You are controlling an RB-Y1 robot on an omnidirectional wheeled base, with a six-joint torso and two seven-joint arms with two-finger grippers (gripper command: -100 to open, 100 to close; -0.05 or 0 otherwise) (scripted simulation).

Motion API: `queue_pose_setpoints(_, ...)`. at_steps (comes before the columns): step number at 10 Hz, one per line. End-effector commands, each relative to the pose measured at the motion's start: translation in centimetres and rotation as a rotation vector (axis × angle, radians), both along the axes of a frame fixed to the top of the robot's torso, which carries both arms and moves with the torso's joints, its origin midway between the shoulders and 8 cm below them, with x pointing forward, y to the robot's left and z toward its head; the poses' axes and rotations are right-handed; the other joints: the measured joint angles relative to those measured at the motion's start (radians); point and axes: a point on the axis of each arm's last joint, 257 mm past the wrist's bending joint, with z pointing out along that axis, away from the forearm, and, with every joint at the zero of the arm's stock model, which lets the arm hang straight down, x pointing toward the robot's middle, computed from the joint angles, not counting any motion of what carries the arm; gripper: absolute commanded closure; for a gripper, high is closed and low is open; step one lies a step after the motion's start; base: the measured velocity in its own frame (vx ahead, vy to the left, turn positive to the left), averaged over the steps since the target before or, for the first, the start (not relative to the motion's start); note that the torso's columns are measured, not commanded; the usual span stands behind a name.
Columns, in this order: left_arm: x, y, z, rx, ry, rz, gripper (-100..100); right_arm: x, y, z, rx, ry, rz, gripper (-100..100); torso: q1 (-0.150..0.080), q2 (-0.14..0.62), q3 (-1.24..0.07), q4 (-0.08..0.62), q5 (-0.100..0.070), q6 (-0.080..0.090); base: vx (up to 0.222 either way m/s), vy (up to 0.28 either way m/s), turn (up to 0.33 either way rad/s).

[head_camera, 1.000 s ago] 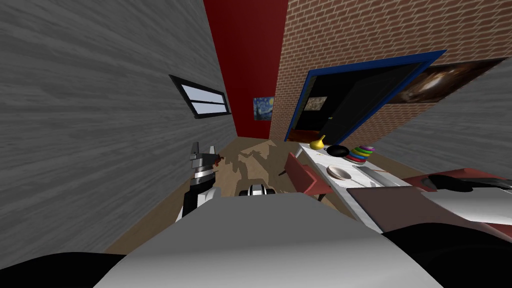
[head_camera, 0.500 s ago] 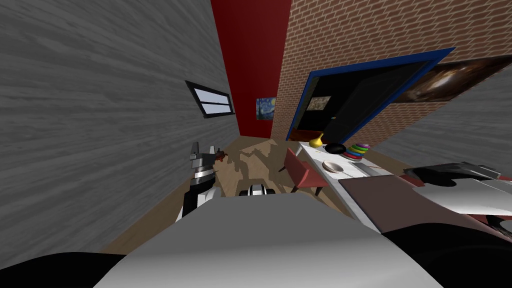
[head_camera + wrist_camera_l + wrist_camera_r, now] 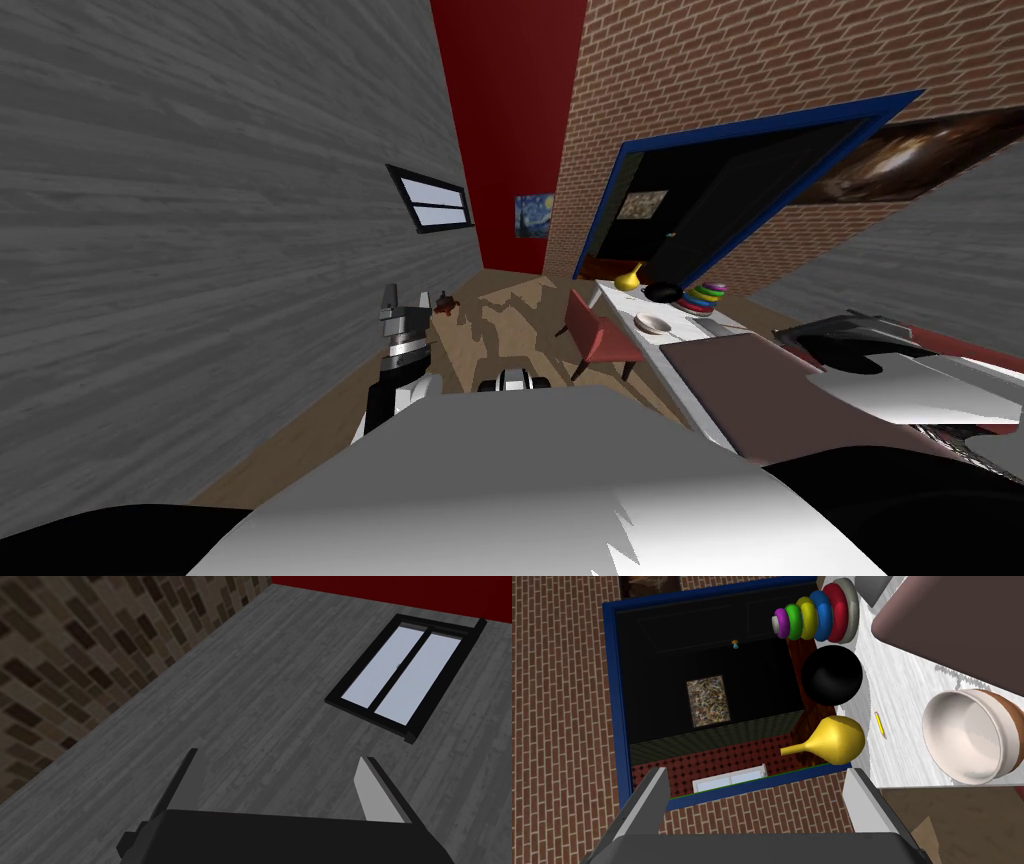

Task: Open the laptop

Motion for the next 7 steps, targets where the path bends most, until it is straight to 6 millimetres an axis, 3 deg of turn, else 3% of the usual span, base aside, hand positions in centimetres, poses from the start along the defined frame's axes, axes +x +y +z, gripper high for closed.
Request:
queue_pose_setpoints(1, 0.0, 0.0, 0.0, 0.0, 0.0, 0.0, 0, 2.5, 2.4, -1.7, -0.031, 0.071, 0.104, -100, -0.001, 0.001, 0.001, 0.001, 0.0, 0.0, -0.292, -0.109, 0.061)
queue_pose_setpoints(2, 0.0, 0.0, 0.0, 0.0, 0.0, 0.0, 0, 2.5, 2.4, -1.7, -0.031, 0.071, 0.104, -100, -0.003, -0.002, -0.001, 0.0, -0.001, 0.0, -0.183, -0.075, 0.013)
queue_pose_setpoints(5, 0.0, 0.0, 0.0, 0.0, 0.0, 0.0, 0, 4.7, 5.5, -4.7, -0.05, 0.143, 0.212, -100, -0.001, -0.008, -0.005, -0.002, 0.0, -0.001, -0.18, -0.075, 0.035)
queue_pose_setpoints(7, 0.0, 0.0, 0.0, 0.0, 0.0, 0.0, 0, 5.9, 7.8, -7.0, -0.056, 0.185, 0.281, -100, -0.001, -0.001, 0.0, 0.0, 0.0, 0.0, -0.278, -0.12, 0.022)
